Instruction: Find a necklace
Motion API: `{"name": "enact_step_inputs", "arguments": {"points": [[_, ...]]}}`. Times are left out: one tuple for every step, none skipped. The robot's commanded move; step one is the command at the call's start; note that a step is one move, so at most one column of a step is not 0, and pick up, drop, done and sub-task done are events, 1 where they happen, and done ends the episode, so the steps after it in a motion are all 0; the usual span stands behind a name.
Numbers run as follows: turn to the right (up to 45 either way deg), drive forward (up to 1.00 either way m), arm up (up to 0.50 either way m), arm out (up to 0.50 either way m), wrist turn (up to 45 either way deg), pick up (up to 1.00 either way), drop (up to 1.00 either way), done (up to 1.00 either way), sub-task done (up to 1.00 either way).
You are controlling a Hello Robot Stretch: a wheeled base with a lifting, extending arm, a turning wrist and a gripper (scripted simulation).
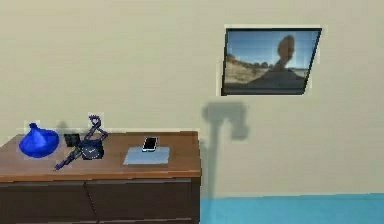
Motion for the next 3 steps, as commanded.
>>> {"name": "enact_step_inputs", "arguments": {"points": [[27.0, 0.00, 0.00, 0.00, 0.0, 0.00, 0.00, 0.00, 0.00], [0.0, 0.20, 0.00, 0.00, 0.0, 0.00, 0.00, 0.00, 0.00], [-45.0, 0.00, 0.00, 0.00, 0.0, 0.00, 0.00, 0.00, 0.00]]}}
